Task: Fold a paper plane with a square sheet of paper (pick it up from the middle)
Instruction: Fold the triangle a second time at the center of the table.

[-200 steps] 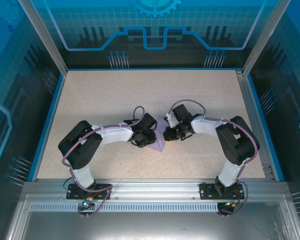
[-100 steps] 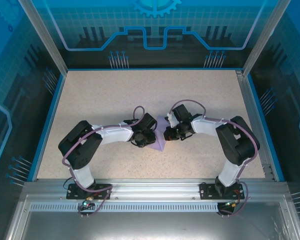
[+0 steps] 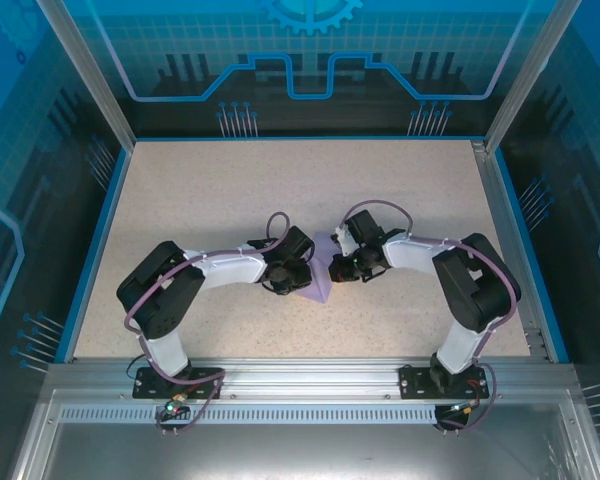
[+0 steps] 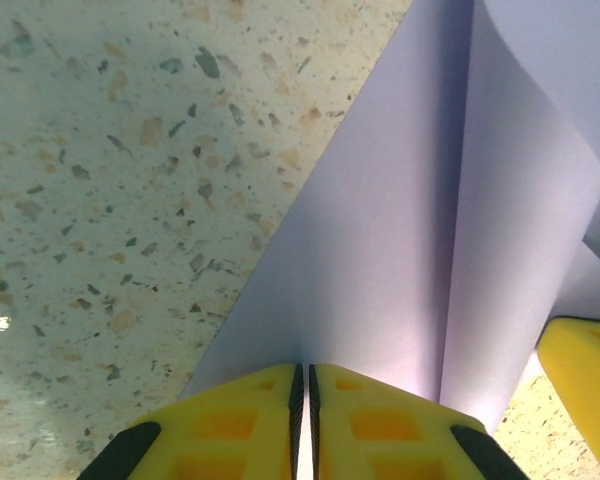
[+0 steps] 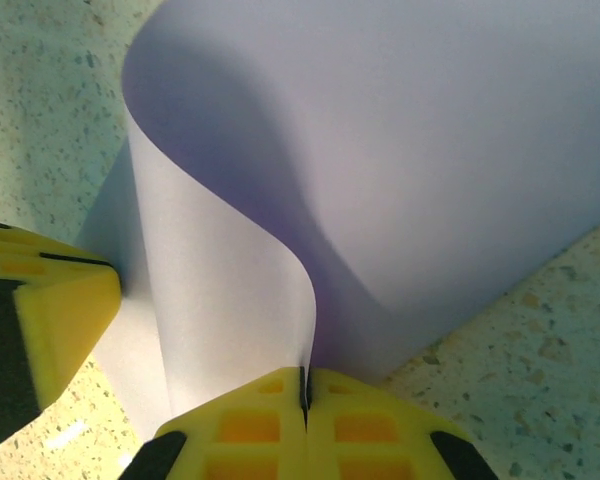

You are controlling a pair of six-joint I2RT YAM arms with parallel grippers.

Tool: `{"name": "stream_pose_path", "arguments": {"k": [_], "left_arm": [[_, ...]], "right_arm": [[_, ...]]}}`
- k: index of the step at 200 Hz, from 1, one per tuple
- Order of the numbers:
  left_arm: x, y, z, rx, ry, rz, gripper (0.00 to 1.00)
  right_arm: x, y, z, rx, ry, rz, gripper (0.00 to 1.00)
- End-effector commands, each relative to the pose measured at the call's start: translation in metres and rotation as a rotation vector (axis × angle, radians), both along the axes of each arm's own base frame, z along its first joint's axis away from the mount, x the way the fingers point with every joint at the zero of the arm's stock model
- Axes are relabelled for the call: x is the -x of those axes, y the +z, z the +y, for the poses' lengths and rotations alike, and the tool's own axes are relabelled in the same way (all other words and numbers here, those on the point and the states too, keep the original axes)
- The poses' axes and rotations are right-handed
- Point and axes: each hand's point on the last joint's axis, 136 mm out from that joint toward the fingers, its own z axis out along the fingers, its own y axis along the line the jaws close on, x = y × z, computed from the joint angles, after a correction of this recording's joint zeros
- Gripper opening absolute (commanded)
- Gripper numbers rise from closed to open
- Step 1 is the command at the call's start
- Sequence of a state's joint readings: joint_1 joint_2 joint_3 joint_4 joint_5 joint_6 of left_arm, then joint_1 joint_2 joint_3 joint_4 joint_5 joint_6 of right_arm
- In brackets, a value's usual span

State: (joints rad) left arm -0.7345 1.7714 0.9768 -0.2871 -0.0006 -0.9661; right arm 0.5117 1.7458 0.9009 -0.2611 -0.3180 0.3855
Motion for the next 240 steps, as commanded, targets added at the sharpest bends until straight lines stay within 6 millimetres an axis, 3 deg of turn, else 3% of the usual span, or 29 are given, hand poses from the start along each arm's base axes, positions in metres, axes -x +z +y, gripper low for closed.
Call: {"name": "stream_pose_path", "arguments": {"k": [1,80,240], "left_arm": [[0.005,-0.007,0.005,-0.043,-0.017,0.015,0.13],[0.006,-0.008,0.005,-0.049,-0.025,0.019,0.13],[0.006,-0.006,0.004,-0.040,-0.024,0.010,0.15]], "right_arm": [[0.000,-0.001,0.005,-0.002,0.012,0.008,0.05],[-0.001,0.018,0.011,-0.038,0.031,-0.032,0.05],[0.002,-0.012,0.001,0.044,0.018,0.033,0.05]]}}
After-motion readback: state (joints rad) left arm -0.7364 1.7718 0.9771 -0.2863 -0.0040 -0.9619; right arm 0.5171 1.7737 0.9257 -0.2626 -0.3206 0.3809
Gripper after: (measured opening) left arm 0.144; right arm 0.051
